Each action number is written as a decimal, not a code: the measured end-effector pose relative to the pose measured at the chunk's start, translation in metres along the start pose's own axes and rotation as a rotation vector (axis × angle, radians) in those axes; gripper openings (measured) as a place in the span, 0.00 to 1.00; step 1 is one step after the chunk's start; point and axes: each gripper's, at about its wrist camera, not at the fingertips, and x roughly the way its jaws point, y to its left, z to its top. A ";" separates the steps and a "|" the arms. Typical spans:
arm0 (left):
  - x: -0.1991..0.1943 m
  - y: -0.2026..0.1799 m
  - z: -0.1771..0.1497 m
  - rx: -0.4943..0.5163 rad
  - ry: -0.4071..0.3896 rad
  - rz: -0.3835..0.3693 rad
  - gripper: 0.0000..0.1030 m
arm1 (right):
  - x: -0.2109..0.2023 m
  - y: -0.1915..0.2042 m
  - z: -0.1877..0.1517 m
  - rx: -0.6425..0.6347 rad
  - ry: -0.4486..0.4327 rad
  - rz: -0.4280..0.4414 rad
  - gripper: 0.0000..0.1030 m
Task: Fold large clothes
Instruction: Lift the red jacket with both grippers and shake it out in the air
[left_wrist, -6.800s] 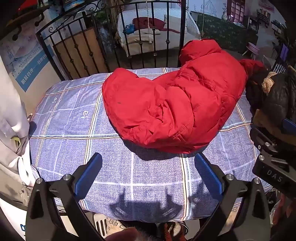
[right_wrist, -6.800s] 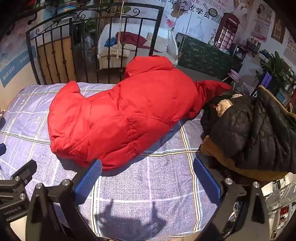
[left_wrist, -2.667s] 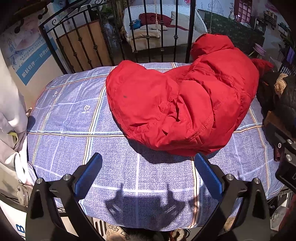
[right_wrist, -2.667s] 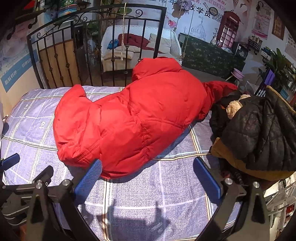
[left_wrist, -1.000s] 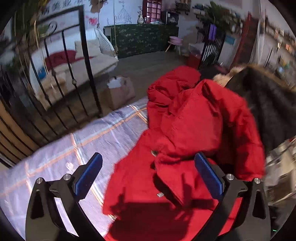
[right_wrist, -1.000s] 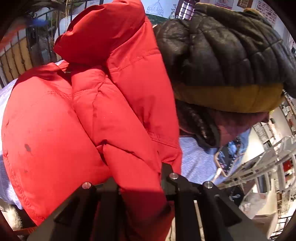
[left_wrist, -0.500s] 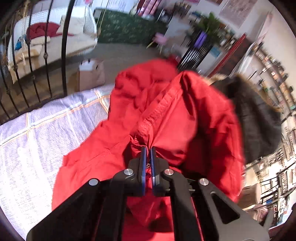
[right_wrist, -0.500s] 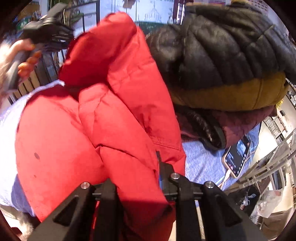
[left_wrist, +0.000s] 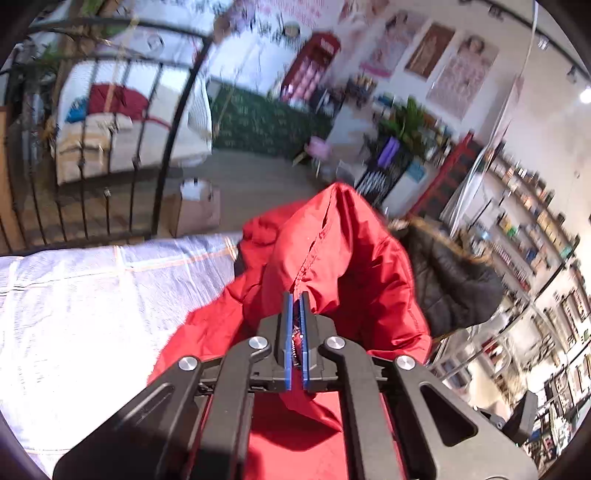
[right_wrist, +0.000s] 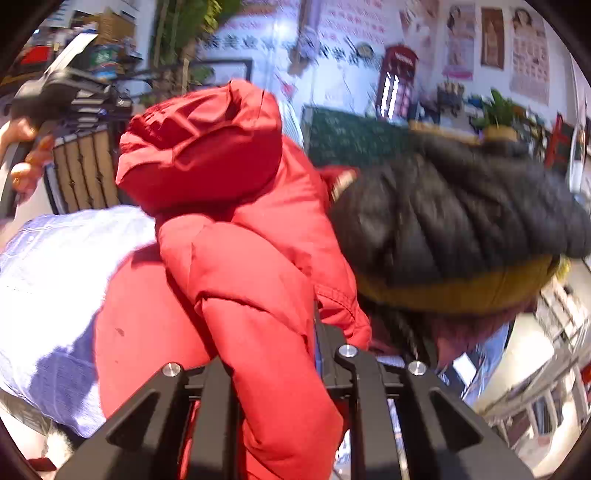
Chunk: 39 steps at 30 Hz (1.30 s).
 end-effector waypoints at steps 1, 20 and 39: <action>-0.033 0.004 0.002 -0.009 -0.077 -0.007 0.00 | -0.007 0.005 0.006 -0.025 -0.025 0.006 0.14; 0.118 0.126 -0.091 -0.421 0.203 -0.021 0.94 | -0.025 -0.056 -0.012 0.066 0.052 -0.078 0.10; 0.126 0.013 -0.094 0.026 0.126 -0.130 0.05 | 0.004 -0.072 0.004 0.072 0.051 -0.079 0.10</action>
